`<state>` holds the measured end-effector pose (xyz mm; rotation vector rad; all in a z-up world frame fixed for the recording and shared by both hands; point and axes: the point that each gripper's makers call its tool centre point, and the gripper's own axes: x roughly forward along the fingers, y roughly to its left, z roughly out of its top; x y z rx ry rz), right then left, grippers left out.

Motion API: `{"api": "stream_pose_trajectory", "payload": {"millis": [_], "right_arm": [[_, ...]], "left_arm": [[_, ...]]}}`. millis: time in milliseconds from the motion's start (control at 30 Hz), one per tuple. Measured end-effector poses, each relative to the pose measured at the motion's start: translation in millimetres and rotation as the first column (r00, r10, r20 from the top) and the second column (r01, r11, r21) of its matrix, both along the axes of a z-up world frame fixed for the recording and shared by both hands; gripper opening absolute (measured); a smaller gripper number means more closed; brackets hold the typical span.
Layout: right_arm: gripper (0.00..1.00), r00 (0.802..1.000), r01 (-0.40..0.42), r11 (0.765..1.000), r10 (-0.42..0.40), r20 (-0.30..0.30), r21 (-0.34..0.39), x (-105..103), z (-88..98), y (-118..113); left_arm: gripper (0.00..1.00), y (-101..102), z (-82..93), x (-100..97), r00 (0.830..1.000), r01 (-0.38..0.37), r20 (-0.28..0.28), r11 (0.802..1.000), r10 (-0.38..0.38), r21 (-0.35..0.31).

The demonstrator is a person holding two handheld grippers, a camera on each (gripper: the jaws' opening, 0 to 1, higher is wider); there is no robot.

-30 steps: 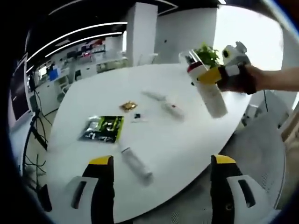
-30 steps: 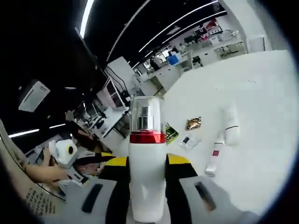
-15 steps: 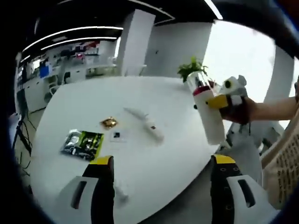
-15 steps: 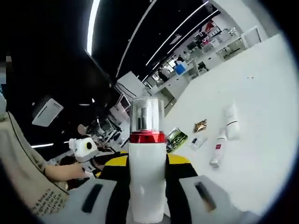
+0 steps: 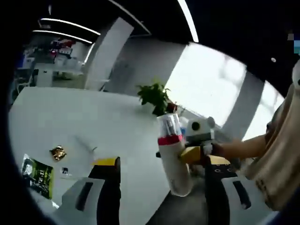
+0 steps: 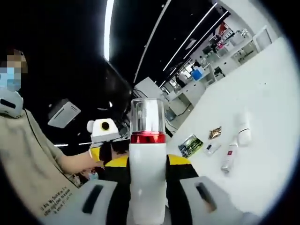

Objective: Arrange the skincare products in the storage area until every visible bottle or jar stands upright without overlapping.

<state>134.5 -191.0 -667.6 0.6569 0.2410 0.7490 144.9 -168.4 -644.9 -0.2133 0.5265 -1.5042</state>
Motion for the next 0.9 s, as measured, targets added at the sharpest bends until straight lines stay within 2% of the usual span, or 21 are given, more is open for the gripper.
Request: {"api": "stream_pose_trajectory", "payload": {"millis": [67, 133, 267, 367, 500, 700, 900], "right_arm": [[0.27, 1.000, -0.014, 1.000, 0.014, 0.015, -0.004, -4, 2.7, 0], [0.27, 0.999, -0.020, 1.000, 0.020, 0.037, -0.016, -8, 6.6, 0], [0.27, 0.997, -0.035, 0.999, 0.036, 0.064, -0.018, -13, 12.1, 0], [0.27, 0.995, -0.048, 0.999, 0.049, 0.082, -0.018, -15, 16.1, 2], [0.27, 0.994, -0.056, 0.998, 0.057, 0.097, -0.012, -16, 20.9, 3], [0.27, 0.992, -0.062, 0.998, 0.063, 0.110, -0.014, -17, 23.0, 4], [0.27, 0.991, -0.072, 0.997, 0.074, 0.115, -0.017, -19, 23.4, 3]], "left_arm": [[0.65, -7, 3.8, -4.4, 0.998, 0.050, 0.035, 0.999, -0.050, 0.001], [0.60, -12, 6.9, -4.6, 0.998, 0.064, 0.024, 0.998, -0.064, -0.005], [0.57, -26, 12.7, -9.0, 0.993, 0.118, 0.018, 0.993, -0.118, -0.024], [0.52, -36, 13.7, -20.8, 0.982, 0.189, 0.010, 0.982, -0.189, -0.025], [0.49, -44, 12.8, -27.6, 0.975, 0.224, 0.000, 0.974, -0.224, -0.026], [0.37, -47, 18.7, -29.9, 0.964, 0.261, -0.040, 0.963, -0.264, -0.069], [0.36, -53, 15.5, -30.2, 0.955, 0.288, -0.052, 0.956, -0.291, -0.065]]}}
